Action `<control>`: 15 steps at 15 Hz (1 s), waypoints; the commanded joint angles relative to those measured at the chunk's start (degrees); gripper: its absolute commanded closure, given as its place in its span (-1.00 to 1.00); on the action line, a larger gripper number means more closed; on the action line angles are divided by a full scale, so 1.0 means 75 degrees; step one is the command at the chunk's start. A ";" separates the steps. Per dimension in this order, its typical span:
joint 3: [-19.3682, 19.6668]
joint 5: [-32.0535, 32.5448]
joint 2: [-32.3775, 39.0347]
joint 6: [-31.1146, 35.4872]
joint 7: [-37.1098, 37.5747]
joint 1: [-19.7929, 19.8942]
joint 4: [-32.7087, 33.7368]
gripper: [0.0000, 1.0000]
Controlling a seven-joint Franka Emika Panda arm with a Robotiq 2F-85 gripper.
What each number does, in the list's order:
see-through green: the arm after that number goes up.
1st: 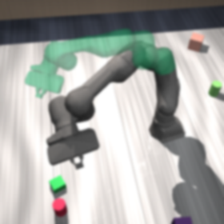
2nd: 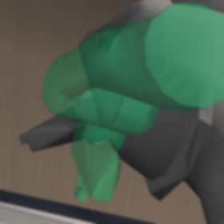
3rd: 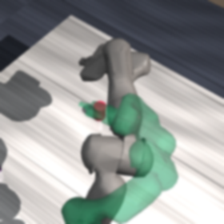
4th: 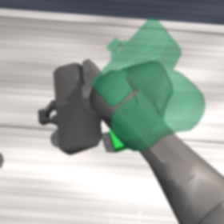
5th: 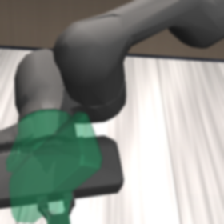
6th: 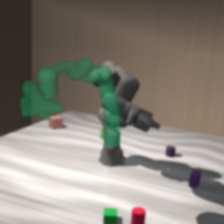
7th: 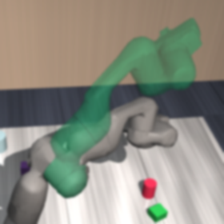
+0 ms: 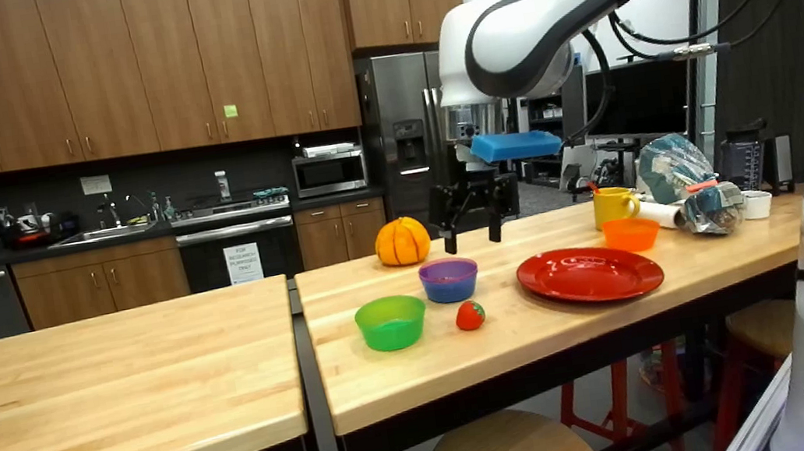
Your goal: Put the strawberry in the orange bowl
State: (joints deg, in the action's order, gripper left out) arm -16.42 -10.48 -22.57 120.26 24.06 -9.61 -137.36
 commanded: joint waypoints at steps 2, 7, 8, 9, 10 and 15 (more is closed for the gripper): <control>-0.0050 -0.0037 0.0257 0.0402 -0.0026 -0.0104 -0.0133 -1.00; -0.0094 0.0082 0.0653 0.0843 0.0043 -0.0088 -0.0158 -1.00; -0.0084 0.0074 0.0716 0.0906 0.0036 -0.0091 -0.0165 -1.00; -0.0094 0.0113 0.0803 0.0997 0.0068 -0.0082 -0.0169 -1.00; -0.0116 0.0196 0.0887 0.1069 0.0125 -0.0063 -0.0173 -1.00; -0.0105 0.0482 0.1390 0.1396 0.0170 -0.0066 -0.0141 -1.00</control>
State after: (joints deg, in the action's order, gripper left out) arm -17.24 -8.44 -14.27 129.03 24.20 -9.91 -138.78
